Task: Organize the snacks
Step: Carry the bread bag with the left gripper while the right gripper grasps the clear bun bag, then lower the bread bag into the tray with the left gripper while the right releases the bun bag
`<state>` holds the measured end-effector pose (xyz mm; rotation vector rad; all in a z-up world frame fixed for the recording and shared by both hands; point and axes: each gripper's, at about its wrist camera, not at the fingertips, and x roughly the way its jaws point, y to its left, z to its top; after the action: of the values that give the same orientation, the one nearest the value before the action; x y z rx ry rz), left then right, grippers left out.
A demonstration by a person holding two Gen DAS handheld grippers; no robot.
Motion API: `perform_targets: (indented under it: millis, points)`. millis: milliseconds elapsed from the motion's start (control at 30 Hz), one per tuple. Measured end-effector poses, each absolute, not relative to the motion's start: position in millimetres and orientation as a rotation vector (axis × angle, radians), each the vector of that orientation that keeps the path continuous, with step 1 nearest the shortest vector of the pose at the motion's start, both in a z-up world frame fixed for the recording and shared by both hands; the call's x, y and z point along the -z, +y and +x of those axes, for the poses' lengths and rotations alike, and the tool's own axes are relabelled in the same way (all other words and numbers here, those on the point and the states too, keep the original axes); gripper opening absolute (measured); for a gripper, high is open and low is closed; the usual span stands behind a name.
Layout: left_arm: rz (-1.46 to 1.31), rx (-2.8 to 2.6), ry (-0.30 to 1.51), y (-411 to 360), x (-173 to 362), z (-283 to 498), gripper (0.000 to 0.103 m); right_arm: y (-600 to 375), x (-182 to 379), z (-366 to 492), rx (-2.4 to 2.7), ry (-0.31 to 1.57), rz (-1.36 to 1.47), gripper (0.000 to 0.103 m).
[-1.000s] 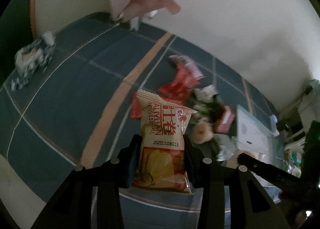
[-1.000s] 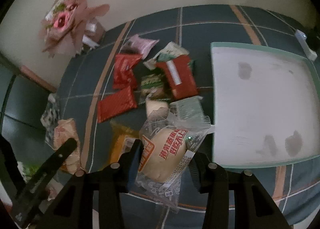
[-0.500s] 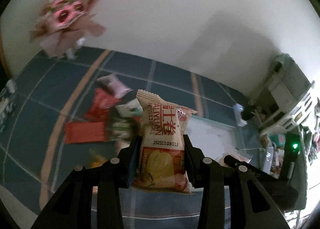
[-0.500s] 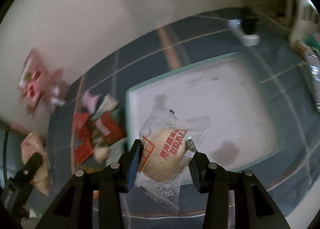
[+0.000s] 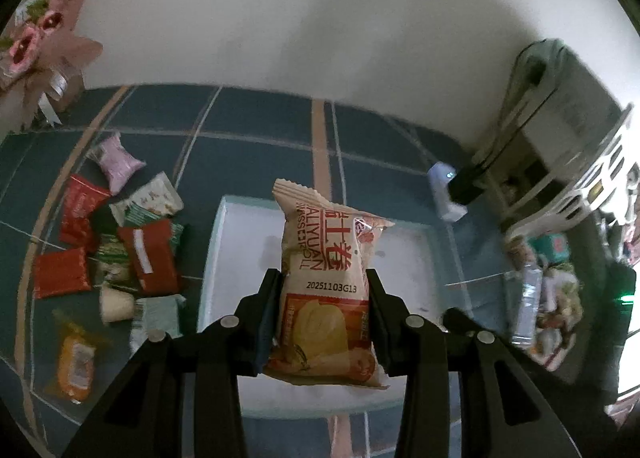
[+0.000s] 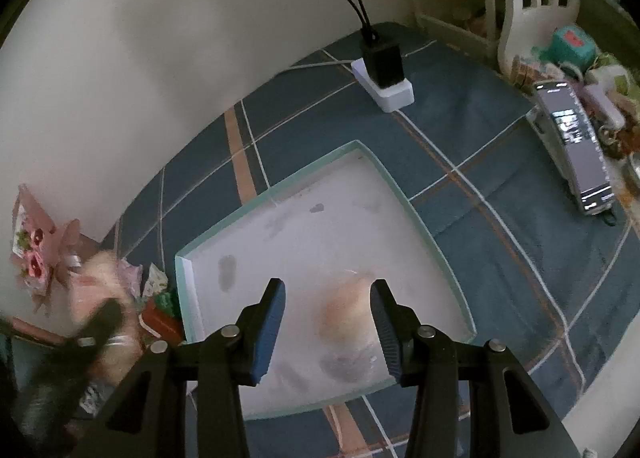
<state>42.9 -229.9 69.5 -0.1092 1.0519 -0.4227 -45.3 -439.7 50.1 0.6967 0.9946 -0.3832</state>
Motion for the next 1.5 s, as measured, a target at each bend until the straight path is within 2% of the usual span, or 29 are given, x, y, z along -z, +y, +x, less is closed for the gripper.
perform_targets:
  millis: [300,367,400,433,500,600,667,700,733,933,1233,1500]
  points:
    - [-0.061,0.339,1.127,-232.5,-3.6,75.5,0.044,-448.6,-30.2,-23.9,0.391,1.035,0.699,0.048]
    - [-0.059,0.334,1.141,-231.6,1.6,77.3,0.063,-448.7,-27.5,-20.7,0.410,1.052,0.677,0.048]
    - [-0.058,0.334,1.147,-230.9,3.1,77.0,0.080,-448.7,-25.1,-19.9,0.422,1.064,0.668,0.051]
    - [-0.060,0.332,1.153,-229.7,3.7,76.2,0.085,-448.6,-22.6,-19.5,0.429,1.074,0.664,0.061]
    - [-0.073,0.330,1.165,-226.1,1.8,75.7,0.085,-444.9,-17.7,-16.9,0.438,1.104,0.648,0.078]
    - [-0.084,0.297,1.170,-218.2,-5.5,73.7,0.086,-438.3,-15.9,-14.2,0.448,1.132,0.609,0.086]
    - [-0.082,0.263,1.170,-211.8,-10.1,74.0,0.090,-434.3,-16.2,-13.5,0.457,1.138,0.584,0.095]
    - [-0.071,0.231,1.171,-207.1,-12.7,73.5,0.096,-431.9,-16.8,-13.6,0.459,1.139,0.575,0.102]
    - [-0.053,0.191,1.172,-202.1,-15.1,72.9,0.097,-430.5,-16.7,-13.2,0.459,1.139,0.572,0.103]
    - [0.102,0.015,1.123,-180.5,-29.3,70.6,0.097,-410.6,-20.4,-9.9,0.431,1.143,0.504,0.103]
    - [0.043,0.002,1.067,-150.4,-54.0,66.6,0.097,-387.0,-33.7,-10.3,0.331,1.084,0.558,0.103]
    - [0.026,-0.038,1.144,-131.2,-33.2,80.0,0.097,-360.2,-45.8,-12.6,0.287,1.064,0.518,0.103]
